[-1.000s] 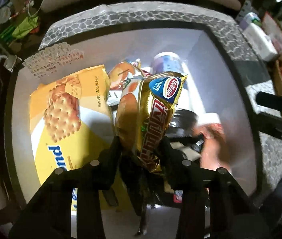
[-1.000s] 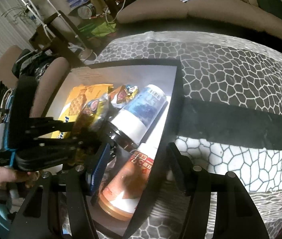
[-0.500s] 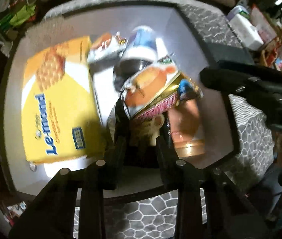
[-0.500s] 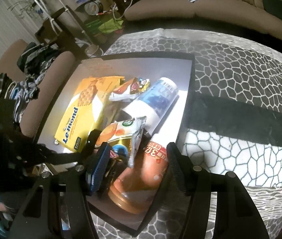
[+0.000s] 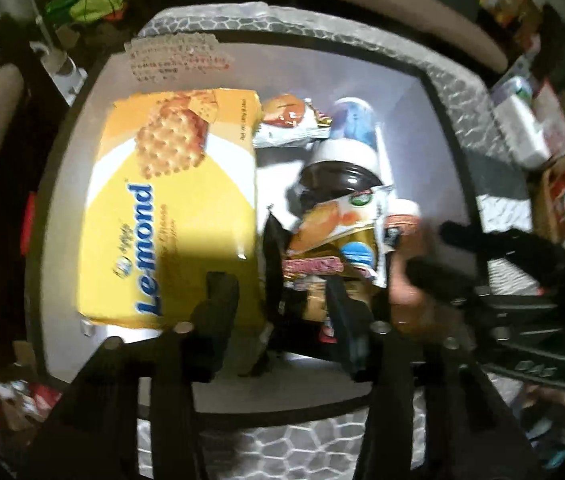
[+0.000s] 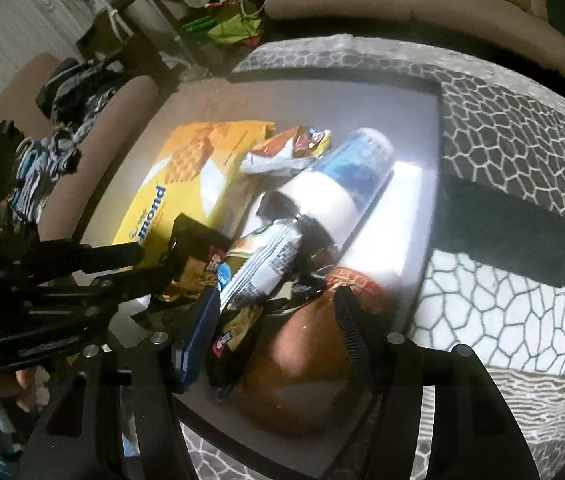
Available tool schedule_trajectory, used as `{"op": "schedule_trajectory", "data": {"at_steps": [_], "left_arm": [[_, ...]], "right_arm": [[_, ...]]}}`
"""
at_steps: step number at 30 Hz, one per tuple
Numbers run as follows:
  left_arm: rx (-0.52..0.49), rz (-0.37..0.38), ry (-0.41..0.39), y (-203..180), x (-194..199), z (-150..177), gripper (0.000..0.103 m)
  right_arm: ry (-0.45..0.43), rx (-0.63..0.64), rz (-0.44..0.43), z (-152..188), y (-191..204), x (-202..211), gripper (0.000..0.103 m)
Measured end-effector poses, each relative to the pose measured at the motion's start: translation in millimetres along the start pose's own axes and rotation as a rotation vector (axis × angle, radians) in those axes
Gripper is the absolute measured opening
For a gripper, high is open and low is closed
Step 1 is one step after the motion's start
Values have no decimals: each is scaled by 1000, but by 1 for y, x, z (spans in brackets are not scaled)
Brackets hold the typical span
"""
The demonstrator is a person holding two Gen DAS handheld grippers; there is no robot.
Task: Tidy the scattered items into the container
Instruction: 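Open the right tool and release the snack cakes in the box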
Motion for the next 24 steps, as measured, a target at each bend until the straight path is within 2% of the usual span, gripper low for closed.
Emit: {"op": "schedule_trajectory", "data": {"at_steps": [4, 7, 8, 9, 10, 11, 12, 19, 24], "left_arm": [[12, -6, -24, -2, -2, 2, 61], [68, -21, -44, 7, -5, 2, 78], [79, -17, -46, 10, -5, 2, 83], [90, -17, -49, 15, -5, 2, 86], [99, -20, -54, 19, -5, 3, 95], [109, -22, -59, 23, -4, 4, 99], [117, -17, -65, 25, -2, 4, 100], [149, -5, -139, 36, 24, 8, 102], [126, -43, -196, 35, 43, 13, 103]], "right_arm": [[0, -8, 5, 2, -1, -3, 62], [-14, -4, 9, 3, 0, 1, 65], [-19, 1, 24, 3, 0, 3, 68], [-31, 9, 10, 3, 2, 5, 79], [-43, 19, -10, 2, 6, 8, 91], [-50, 33, -5, 1, 10, 10, 97], [-51, 45, 21, 0, 13, 12, 103], [-101, 88, 101, 0, 27, 29, 103], [-118, 99, 150, 5, 34, 39, 103]]}}
Point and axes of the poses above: each gripper's, at about its wrist camera, not at the fingertips, and x roughly against the way its jaws point, y to its left, z to its underside, the point moved 5 cm from there along -x, roughly the way its jaws point, and after that the axes turned 13 degrees about x, right-handed, at the moved point
